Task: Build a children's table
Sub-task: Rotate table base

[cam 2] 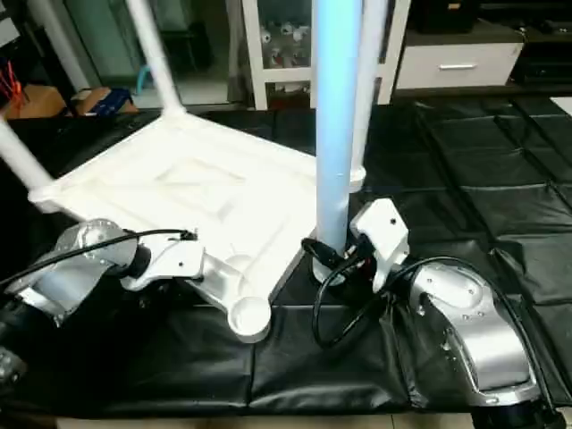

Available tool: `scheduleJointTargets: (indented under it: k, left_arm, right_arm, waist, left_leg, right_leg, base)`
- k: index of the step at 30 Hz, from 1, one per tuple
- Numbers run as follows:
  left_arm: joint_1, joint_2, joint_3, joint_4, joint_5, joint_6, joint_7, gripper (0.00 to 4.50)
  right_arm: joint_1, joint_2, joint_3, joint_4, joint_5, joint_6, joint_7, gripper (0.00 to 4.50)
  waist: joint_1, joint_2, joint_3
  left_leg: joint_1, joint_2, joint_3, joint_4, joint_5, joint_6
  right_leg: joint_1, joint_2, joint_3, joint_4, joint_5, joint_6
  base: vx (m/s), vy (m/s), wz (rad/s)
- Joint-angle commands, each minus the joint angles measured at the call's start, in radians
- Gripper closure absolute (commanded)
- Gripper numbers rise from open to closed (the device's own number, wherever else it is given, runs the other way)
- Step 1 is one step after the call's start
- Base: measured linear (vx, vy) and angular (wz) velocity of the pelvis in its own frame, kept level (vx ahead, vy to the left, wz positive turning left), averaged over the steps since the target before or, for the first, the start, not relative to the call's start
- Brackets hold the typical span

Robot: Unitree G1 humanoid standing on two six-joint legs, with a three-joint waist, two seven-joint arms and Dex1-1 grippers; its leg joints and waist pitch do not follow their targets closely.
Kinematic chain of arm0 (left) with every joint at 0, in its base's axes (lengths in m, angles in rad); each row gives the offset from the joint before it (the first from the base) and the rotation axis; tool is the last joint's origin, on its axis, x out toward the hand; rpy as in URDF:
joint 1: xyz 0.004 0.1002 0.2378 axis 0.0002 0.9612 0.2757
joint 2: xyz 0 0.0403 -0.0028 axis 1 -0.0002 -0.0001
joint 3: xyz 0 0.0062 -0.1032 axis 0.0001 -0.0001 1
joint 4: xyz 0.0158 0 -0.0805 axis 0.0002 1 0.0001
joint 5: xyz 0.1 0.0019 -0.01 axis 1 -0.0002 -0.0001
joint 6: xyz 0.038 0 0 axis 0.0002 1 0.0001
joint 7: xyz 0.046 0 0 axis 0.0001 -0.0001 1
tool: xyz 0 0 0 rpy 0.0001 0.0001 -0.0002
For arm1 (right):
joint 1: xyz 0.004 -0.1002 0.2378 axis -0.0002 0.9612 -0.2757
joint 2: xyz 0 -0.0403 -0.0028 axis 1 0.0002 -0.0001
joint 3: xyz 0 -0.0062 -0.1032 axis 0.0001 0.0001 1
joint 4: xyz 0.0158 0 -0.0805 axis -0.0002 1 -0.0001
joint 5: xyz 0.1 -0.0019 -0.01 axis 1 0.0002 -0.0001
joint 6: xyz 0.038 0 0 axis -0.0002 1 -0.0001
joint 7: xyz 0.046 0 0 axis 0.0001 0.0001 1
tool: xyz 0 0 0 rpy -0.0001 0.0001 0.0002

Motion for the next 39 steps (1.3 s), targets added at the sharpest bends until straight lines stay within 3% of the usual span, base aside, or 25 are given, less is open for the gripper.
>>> scheduleJointTargets:
  k: [1,4,5,9,12,16,20,23,26,30,34,35,39]
  left_arm:
    - [0.049,-0.037,0.078,-0.007,-0.045,0.182,0.095,3.3]
    - [0.065,-0.063,0.1,-0.031,-0.045,0.252,0.136,3.33]
    - [0.086,-0.093,0.126,-0.059,-0.04,0.323,0.187,3.34]
    - [0.112,-0.125,0.142,-0.097,-0.032,0.381,0.23,3.44]
    - [0.134,-0.154,0.154,-0.145,-0.041,0.417,0.238,3.56]
    - [0.191,-0.183,0.155,-0.225,-0.044,0.516,0.283,3.75]
    - [0.222,-0.206,0.162,-0.256,-0.044,0.557,0.328,3.93]
    - [0.247,-0.222,0.16,-0.289,-0.049,0.563,0.34,4.02]
    - [0.278,-0.202,0.107,-0.334,-0.067,0.468,0.291,4.09]
    - [0.299,-0.203,0.088,-0.386,-0.084,0.43,0.294,4.24]
    - [0.291,-0.256,0.139,-0.406,-0.111,0.46,0.345,4.24]
    - [0.284,-0.259,0.143,-0.407,-0.116,0.44,0.346,3.9]
    - [0.276,-0.252,0.154,-0.409,-0.139,0.407,0.347,3.7]
  right_arm:
    - [0.005,-0.002,0.01,-0.025,-0.004,-0.006,0.003,2.64]
    - [0.007,-0.001,0.014,-0.025,-0.007,-0.006,0.003,2.64]
    - [0.007,0.0,0.018,-0.025,-0.008,-0.006,0.002,2.64]
    - [0.008,0.003,0.024,-0.025,-0.011,-0.007,0.002,2.64]
    - [0.01,0.003,0.03,-0.025,-0.016,-0.009,0.002,2.64]
    - [0.014,0.007,0.025,-0.028,-0.013,-0.005,-0.01,2.64]
    - [0.016,0.01,0.024,-0.029,-0.012,-0.003,-0.016,2.64]
    - [0.014,0.016,0.026,-0.025,-0.016,-0.003,-0.022,2.64]
    - [-0.005,0.029,0.019,-0.004,-0.024,-0.006,-0.04,2.64]
    - [-0.021,0.033,-0.005,0.016,-0.011,-0.002,-0.053,2.64]
    - [-0.031,0.029,-0.021,0.031,-0.007,-0.003,-0.052,2.64]
    - [-0.032,0.03,-0.024,0.032,-0.007,-0.003,-0.052,2.64]
    - [-0.036,0.036,-0.024,0.032,-0.007,-0.003,-0.062,2.64]
  waist:
    - [0.002,-0.021,-0.054]
    - [-0.001,-0.023,-0.052]
    - [-0.006,-0.022,-0.051]
    - [-0.026,-0.026,-0.05]
    - [-0.037,-0.023,-0.05]
    - [-0.035,-0.019,-0.048]
    - [-0.035,-0.021,-0.045]
    - [-0.04,-0.024,-0.044]
    - [-0.04,-0.027,-0.043]
    - [-0.038,-0.026,-0.043]
    - [-0.027,-0.028,-0.048]
    - [-0.023,-0.03,-0.049]
    - [-0.015,-0.03,-0.05]
  left_leg:
    - [0.029,0.076,-0.035,-0.099,-0.257,0.059]
    - [0.024,0.073,-0.036,-0.098,-0.276,0.059]
    - [0.019,0.071,-0.038,-0.099,-0.279,0.058]
    - [0.017,0.07,-0.041,-0.099,-0.305,0.059]
    - [0.018,0.071,-0.042,-0.098,-0.316,0.061]
    - [0.02,0.073,-0.042,-0.1,-0.312,0.069]
    - [0.02,0.071,-0.041,-0.102,-0.35,0.055]
    - [0.017,0.072,-0.046,-0.106,-0.378,0.037]
    - [0.018,0.071,-0.047,-0.108,-0.399,0.031]
    - [0.02,0.073,-0.045,-0.109,-0.403,0.023]
    - [0.021,0.073,-0.041,-0.105,-0.334,0.041]
    - [0.018,0.072,-0.039,-0.103,-0.313,0.052]
    - [0.018,0.071,-0.038,-0.101,-0.279,0.067]
  right_leg:
    - [0.021,-0.03,0.008,-0.062,-0.05,-0.27]
    - [0.022,-0.032,0.008,-0.07,-0.12,-0.256]
    - [0.024,-0.031,0.006,-0.07,-0.137,-0.247]
    - [0.023,-0.031,0.003,-0.077,-0.17,-0.232]
    - [0.019,-0.028,0.002,-0.08,-0.176,-0.227]
    - [0.016,-0.027,0.002,-0.082,-0.153,-0.229]
    - [0.012,-0.027,0.004,-0.087,-0.22,-0.212]
    - [0.011,-0.027,0.003,-0.09,-0.267,-0.186]
    - [0.006,-0.027,0.004,-0.095,-0.298,-0.168]
    - [0.002,-0.026,0.006,-0.094,-0.277,-0.164]
    - [0.007,-0.025,0.006,-0.089,-0.185,-0.184]
    - [0.009,-0.027,0.006,-0.088,-0.171,-0.19]
    - [0.011,-0.025,0.005,-0.086,-0.139,-0.198]
  base:
    - [0.0,0.0,0.0]
    - [0.0,0.0,0.0]
    - [0.0,0.0,0.0]
    - [0.0,0.0,0.0]
    - [0.0,0.0,0.0]
    - [0.0,0.0,0.0]
    - [0.0,0.0,0.0]
    - [0.0,0.0,0.0]
    - [0.0,0.0,0.0]
    - [0.0,0.0,0.0]
    - [0.0,0.0,0.0]
    - [0.0,0.0,0.0]
    - [0.0,0.0,0.0]
